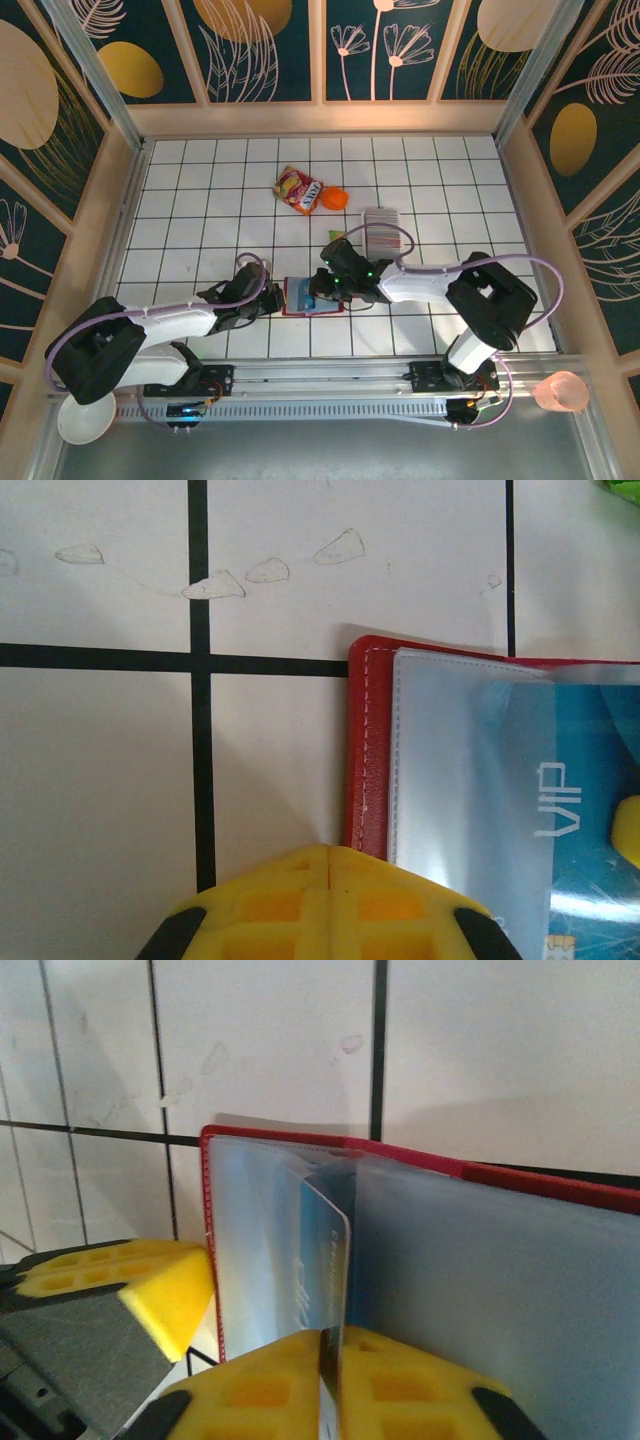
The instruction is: Put the credit cards into the card holder
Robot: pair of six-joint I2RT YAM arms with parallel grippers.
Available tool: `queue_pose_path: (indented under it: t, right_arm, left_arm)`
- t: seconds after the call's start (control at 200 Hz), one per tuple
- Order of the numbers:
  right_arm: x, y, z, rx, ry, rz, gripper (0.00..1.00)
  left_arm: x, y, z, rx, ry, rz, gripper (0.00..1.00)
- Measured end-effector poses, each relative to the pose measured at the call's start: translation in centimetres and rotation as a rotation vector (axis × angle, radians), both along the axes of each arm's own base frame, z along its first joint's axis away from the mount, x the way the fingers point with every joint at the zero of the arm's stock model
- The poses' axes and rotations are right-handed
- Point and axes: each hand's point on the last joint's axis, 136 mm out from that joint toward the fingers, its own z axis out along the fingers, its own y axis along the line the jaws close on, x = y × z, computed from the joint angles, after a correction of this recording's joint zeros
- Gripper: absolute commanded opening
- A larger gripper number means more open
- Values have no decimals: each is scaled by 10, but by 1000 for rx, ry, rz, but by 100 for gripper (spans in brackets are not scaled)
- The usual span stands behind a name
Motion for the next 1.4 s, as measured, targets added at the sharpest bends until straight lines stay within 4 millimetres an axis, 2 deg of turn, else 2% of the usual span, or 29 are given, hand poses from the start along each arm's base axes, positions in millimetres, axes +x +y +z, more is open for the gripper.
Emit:
queue_pose_path:
  t: [0.055, 0.19, 0.515, 0.646, 0.871, 1.096, 1.401]
  right_arm:
    - [-3, -2, -6, -22, 7, 8, 24]
    - [-8, -8, -12, -76, 16, 17, 29]
    - [0, -17, -9, -172, -22, 10, 32]
    - [1, -17, -8, -181, -27, 19, 29]
    - [1, -13, -13, -191, -25, 30, 28]
    - [0, -12, -13, -191, -24, 33, 28]
    - [1, -2, -14, -193, -24, 45, 24]
  left_arm:
    - [0, 0, 0, 0, 0, 0, 0]
    - [0, 0, 0, -4, -3, 0, 0]
    - [-1, 0, 1, -7, -6, 0, 0]
    - [-3, 1, 2, -11, -1, -6, 0]
    - [-5, -3, 13, -48, -14, -20, 0]
    - [-11, -8, 2, -52, 35, -46, 0]
    - [-9, -14, 2, -76, 32, -59, 0]
